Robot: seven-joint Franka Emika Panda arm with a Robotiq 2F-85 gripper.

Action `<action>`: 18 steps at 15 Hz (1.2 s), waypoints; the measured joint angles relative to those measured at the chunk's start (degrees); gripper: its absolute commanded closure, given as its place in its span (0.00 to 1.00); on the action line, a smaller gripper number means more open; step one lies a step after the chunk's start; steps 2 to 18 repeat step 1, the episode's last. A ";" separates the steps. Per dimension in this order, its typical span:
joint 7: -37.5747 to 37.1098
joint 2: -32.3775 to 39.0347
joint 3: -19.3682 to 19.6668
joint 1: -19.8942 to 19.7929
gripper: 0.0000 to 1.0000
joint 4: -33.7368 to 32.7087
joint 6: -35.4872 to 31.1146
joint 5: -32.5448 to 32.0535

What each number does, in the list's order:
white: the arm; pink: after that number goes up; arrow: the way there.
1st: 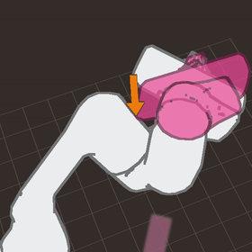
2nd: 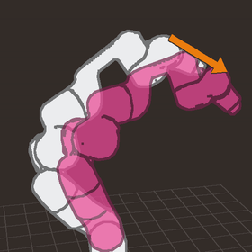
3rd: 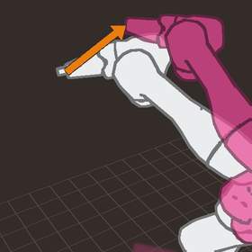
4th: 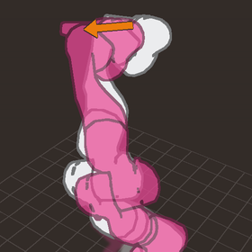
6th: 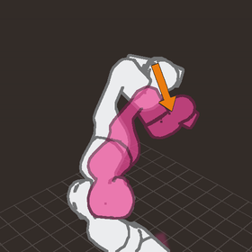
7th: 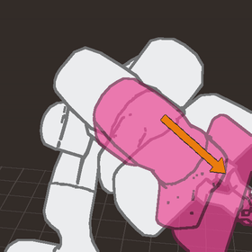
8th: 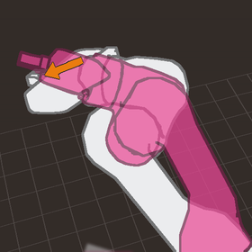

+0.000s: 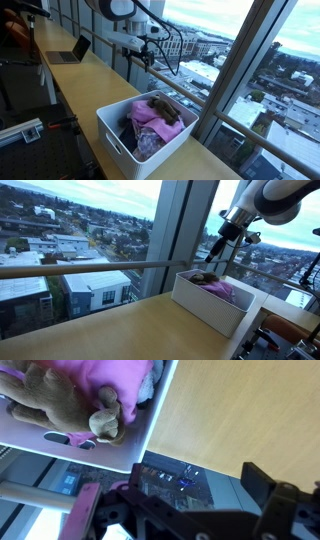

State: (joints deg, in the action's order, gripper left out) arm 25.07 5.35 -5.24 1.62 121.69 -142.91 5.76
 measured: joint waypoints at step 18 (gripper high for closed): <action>0.00 0.00 0.00 0.00 0.00 0.00 0.00 0.00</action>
